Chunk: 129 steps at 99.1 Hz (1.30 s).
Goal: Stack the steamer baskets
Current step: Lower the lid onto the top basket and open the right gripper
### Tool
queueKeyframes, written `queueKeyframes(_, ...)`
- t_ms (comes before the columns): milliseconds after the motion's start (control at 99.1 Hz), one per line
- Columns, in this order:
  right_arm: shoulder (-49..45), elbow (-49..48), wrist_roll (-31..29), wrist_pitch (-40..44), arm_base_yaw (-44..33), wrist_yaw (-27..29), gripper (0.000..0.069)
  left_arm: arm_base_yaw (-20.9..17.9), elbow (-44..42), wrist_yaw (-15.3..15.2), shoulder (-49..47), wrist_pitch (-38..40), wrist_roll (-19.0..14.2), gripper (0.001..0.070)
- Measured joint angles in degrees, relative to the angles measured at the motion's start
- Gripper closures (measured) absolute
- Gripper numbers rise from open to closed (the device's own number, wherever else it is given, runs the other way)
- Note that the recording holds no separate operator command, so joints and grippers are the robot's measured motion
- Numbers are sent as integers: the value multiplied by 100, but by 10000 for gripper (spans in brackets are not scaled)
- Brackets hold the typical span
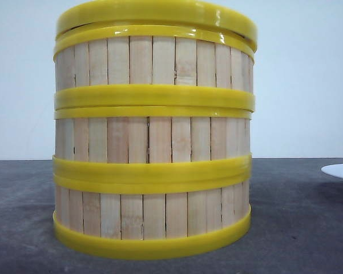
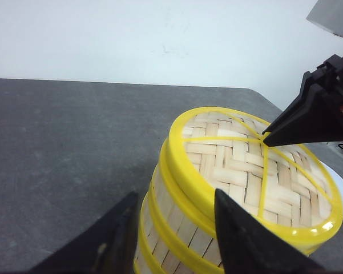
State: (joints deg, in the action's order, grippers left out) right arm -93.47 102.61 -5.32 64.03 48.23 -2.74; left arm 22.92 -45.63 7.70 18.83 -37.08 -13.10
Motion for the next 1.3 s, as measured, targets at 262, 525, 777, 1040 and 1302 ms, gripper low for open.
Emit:
queueKeyframes(262,0,0,42,-13,11,101,639,0,0,0,0,0,-2,468)
queueKeyframes(525,-35,0,59,-22,11,105,639,0,0,2,0,0,-2,468)
queueKeyframes(777,-79,0,63,-63,11,96,639,0,0,2,0,0,-2,468)
queueKeyframes(1040,-79,0,66,-92,11,-11,639,0,0,2,0,0,-2,468)
queueKeyframes(1302,-79,2,70,-149,11,-15,476,0,0,13,0,0,-2,468)
